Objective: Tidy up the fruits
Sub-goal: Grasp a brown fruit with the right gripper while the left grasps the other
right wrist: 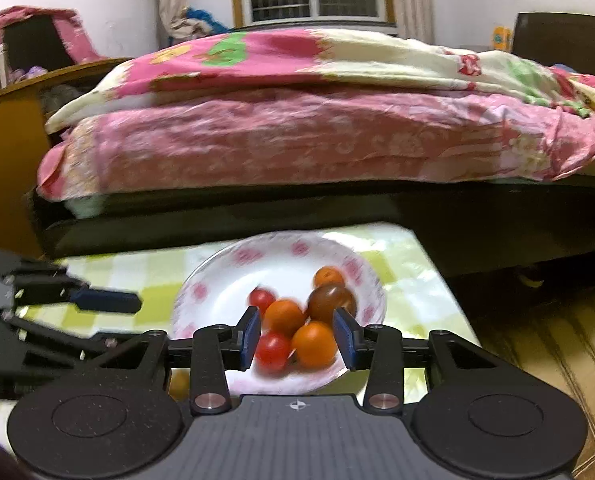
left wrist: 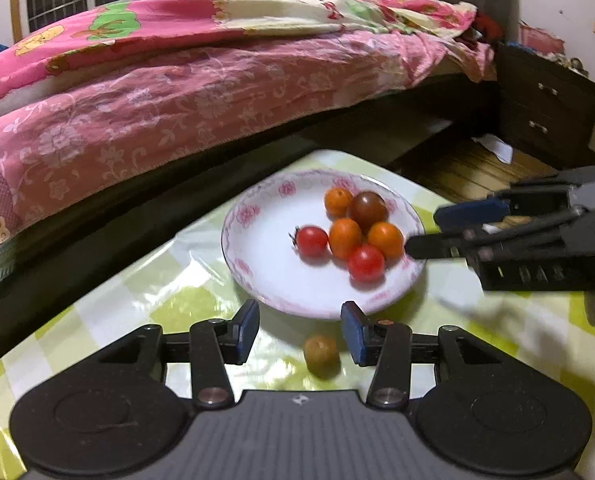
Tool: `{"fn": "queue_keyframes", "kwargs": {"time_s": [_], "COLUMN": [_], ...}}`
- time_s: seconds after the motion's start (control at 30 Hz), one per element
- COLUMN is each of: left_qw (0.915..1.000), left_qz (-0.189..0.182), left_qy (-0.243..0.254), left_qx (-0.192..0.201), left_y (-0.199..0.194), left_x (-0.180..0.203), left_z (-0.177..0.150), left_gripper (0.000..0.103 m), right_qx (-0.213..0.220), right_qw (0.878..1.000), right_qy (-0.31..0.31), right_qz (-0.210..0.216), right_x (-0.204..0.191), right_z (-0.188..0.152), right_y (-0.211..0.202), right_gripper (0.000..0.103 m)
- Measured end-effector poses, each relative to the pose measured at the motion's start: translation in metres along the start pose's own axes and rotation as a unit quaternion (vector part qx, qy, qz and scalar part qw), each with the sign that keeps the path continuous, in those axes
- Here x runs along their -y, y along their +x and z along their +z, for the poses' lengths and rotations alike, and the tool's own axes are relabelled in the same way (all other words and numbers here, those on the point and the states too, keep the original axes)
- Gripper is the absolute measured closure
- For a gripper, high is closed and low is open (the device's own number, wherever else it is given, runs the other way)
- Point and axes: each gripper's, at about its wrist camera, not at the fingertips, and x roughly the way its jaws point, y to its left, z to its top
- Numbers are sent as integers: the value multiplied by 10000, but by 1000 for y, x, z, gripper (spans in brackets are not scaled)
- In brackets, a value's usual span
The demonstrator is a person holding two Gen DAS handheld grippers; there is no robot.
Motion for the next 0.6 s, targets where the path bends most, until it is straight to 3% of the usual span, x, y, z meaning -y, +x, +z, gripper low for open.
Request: {"fn": "queue_keyframes", "kwargs": {"time_s": [0.27,0.6], "left_qw": [9995,9991], "left_qz": [-57,-105], "left_qy": [175,172], "left_qx": [-275,-381], "left_y": [2,6], "left_x": [0,-3], "left_z": [-18,-24], "left_gripper": [50,50], "right_qx": [-701,-832], "right_qw": [9957,9939], "right_qy": [-296,-335], "right_qz": [532,643], "right_x": [-27,-39], "right_z": [-36,-38], "right_y": [4,34], "right_gripper": [65,67]}}
